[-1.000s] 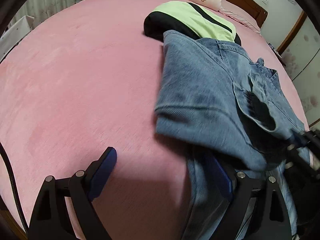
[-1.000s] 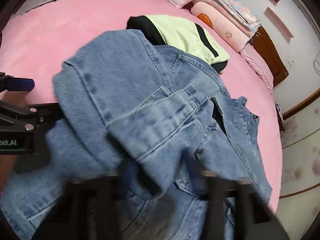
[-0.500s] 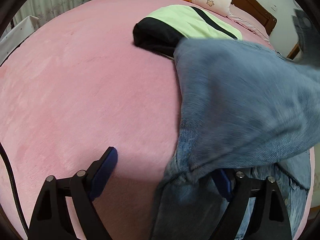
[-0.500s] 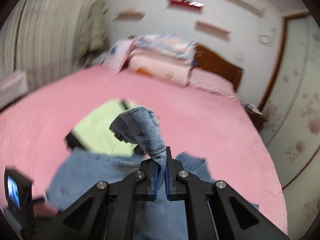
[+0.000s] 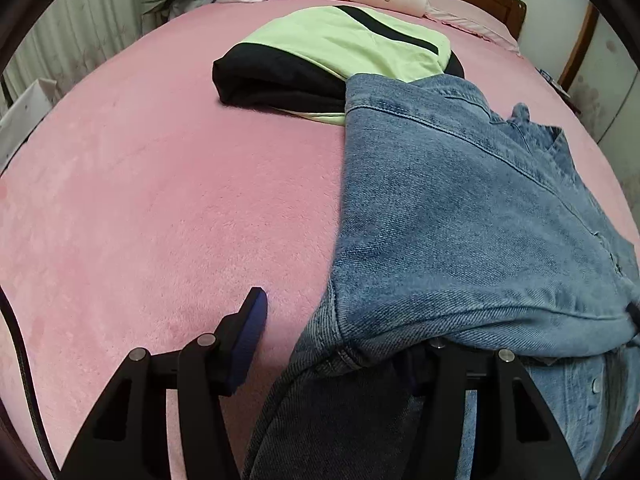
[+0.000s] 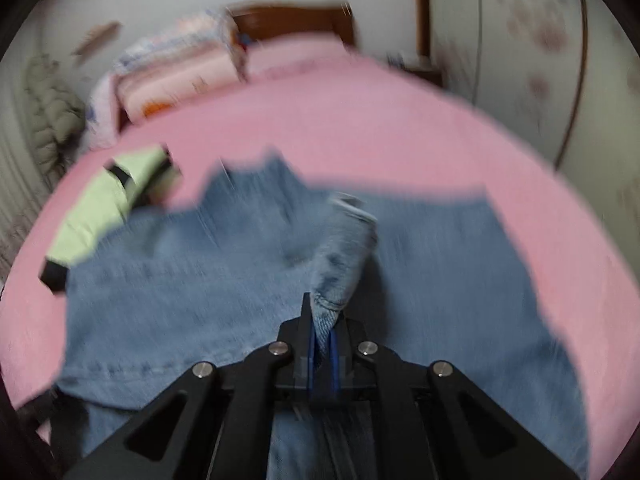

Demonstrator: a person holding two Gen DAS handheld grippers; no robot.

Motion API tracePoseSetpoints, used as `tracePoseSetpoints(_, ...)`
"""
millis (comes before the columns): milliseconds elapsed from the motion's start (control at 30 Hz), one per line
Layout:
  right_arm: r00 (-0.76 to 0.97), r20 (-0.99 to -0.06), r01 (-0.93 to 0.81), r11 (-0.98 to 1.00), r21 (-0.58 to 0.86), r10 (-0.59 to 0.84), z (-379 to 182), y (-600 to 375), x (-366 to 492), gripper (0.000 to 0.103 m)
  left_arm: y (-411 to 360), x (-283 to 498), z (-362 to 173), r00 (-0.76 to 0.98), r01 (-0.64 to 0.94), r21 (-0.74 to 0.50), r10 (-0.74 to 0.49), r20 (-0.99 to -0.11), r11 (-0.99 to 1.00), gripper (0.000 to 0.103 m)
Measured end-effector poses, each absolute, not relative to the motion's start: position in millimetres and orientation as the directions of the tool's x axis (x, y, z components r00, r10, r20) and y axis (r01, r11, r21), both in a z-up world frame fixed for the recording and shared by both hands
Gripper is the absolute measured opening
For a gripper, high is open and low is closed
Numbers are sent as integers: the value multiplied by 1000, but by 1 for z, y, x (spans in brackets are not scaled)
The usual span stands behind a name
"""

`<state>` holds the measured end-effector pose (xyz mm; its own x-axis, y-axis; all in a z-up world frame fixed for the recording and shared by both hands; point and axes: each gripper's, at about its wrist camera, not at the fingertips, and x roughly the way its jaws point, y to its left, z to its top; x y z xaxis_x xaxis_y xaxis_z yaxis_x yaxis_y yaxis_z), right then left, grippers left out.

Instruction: Fold large clothes

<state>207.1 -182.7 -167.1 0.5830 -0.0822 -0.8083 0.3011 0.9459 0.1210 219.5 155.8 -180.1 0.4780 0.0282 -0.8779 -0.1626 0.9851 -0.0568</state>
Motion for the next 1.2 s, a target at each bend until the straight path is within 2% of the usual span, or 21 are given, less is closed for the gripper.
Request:
tracePoseSetpoints(100,536,-842,319,907,277,69,-190,-206,192,17,154,216,-177,456,-103,-41,10,-890,994,58)
tracePoseSetpoints(167,533,-840,324,894,308,96,-186,-217,183,37,154,208,-171,442,-36,-43,-22,-897,998,62)
tracePoseSetpoints(233,551,-828,311,893,325,109,-175,-225,174,49,153,199,-161,435,34,-54,-63,-898,998,71)
tracePoseSetpoints(367,586,-801,272,901,337,123,-150,-241,169,59,152,191,-132,470,140,-80,-137,-872,987,76)
tracePoseSetpoints(433,594,-795,257,906,337,128,-142,-250,184,59,155,197,-121,493,136,-85,-142,-859,987,81)
tracePoseSetpoints(567,572,-806,195,928,316,154,-145,-258,226,59,157,235,-116,523,79,-102,-128,-842,992,81)
tracePoseSetpoints(867,451,-876,108,964,243,170,-194,-275,312,59,169,332,-164,461,-29,-103,-78,-884,994,81)
tracePoseSetpoints(1067,454,-878,29,983,181,148,-209,-265,321,60,180,358,-188,436,-69,-180,-132,-890,981,81)
tracePoseSetpoints(1100,466,-874,7,988,157,136,-210,-260,319,56,180,360,-189,437,-70,-189,-140,-889,980,77)
tracePoseSetpoints(1133,473,-868,-20,987,161,151,-210,-256,318,37,180,362,-190,441,-69,-205,-155,-884,976,70)
tracePoseSetpoints(1167,470,-868,-33,986,162,158,-210,-253,317,24,180,364,-190,440,-53,-241,-194,-877,969,42)
tracePoseSetpoints(1200,475,-869,-32,989,142,140,-210,-251,317,24,178,365,-191,430,-35,-283,-241,-870,958,21)
